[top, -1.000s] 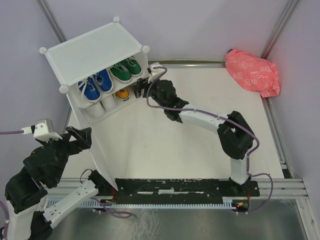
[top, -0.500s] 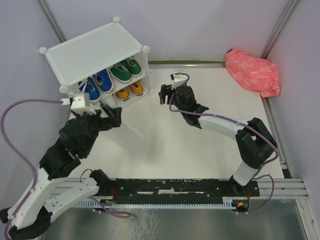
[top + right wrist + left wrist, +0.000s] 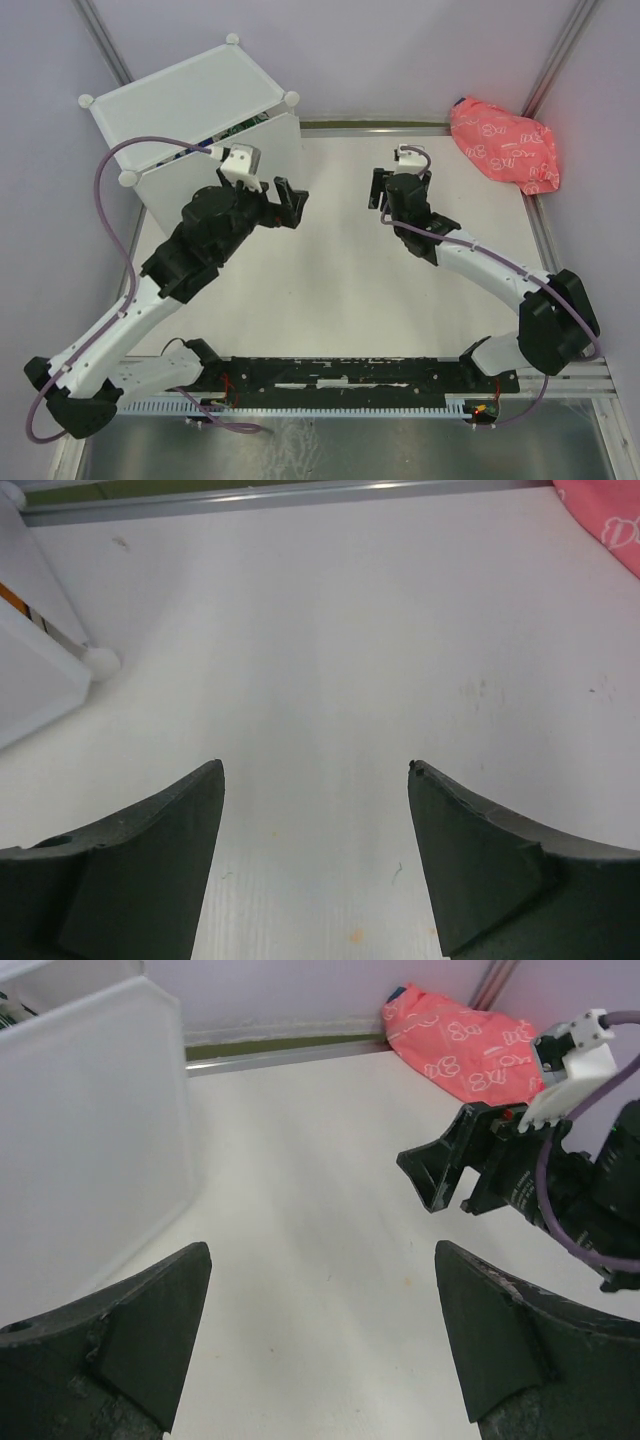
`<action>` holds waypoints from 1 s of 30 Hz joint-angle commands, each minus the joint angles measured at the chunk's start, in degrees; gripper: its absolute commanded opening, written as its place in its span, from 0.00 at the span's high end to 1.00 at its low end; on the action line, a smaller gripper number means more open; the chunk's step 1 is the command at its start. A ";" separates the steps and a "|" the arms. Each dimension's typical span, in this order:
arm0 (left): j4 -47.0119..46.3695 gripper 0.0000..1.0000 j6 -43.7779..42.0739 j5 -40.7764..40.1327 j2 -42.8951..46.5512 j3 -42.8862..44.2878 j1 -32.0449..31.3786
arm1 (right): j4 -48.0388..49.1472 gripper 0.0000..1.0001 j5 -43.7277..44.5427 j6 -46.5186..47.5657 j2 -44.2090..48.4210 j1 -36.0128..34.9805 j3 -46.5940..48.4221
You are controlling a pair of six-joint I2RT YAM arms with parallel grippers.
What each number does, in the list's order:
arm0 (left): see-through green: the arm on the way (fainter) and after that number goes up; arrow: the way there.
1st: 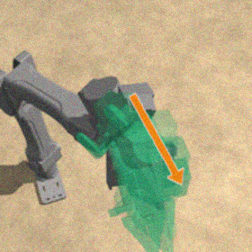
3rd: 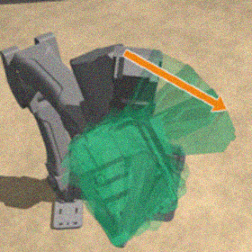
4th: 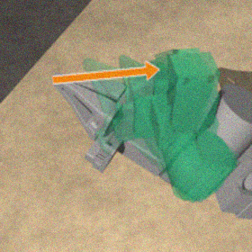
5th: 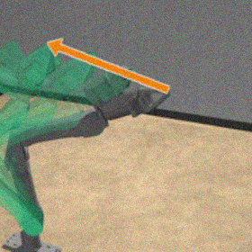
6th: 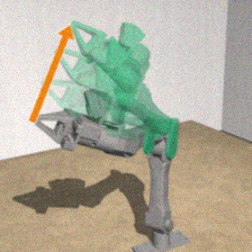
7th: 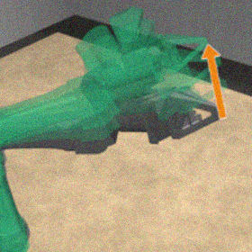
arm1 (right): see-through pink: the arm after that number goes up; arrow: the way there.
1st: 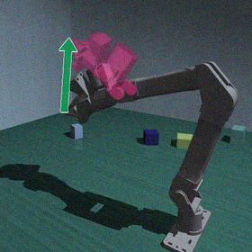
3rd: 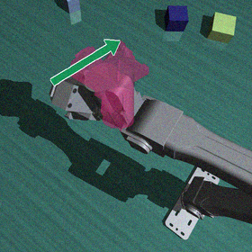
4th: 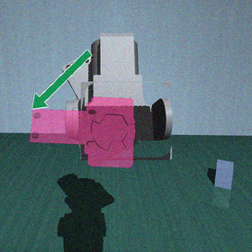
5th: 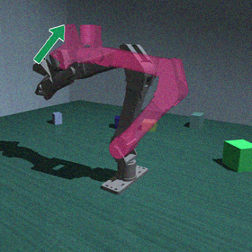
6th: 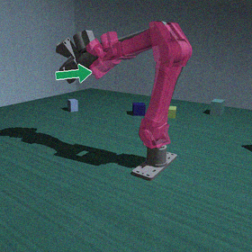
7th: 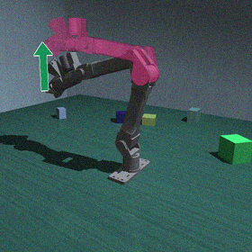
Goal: Place and organize the shoes in the shoe cabinet
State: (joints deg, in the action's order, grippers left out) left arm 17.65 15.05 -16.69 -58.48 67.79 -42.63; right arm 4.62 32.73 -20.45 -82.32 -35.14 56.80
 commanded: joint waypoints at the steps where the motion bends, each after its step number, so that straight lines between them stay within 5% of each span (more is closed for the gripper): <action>1: -0.77 0.02 -0.61 2.92 6.76 -5.45 -0.17 | -6.69 0.18 -0.60 -2.42 2.59 1.63 1.36; 8: 1.97 0.01 0.36 -7.46 4.12 -8.30 0.00 | -14.55 0.11 -15.13 -4.86 1.59 2.01 5.57; 12: -0.14 0.00 1.80 -5.43 4.70 -10.68 0.03 | -17.09 0.00 -14.61 -7.29 3.16 2.03 5.40; 30: -0.51 0.01 2.67 -4.11 13.08 -21.00 0.01 | -23.45 0.01 -12.78 -9.48 6.00 1.97 4.19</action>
State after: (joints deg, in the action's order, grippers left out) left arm 19.16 15.16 -20.82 -48.31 48.12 -42.61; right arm -19.25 20.49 -30.44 -79.29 -33.10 59.90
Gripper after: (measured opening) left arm 0.993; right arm 0.990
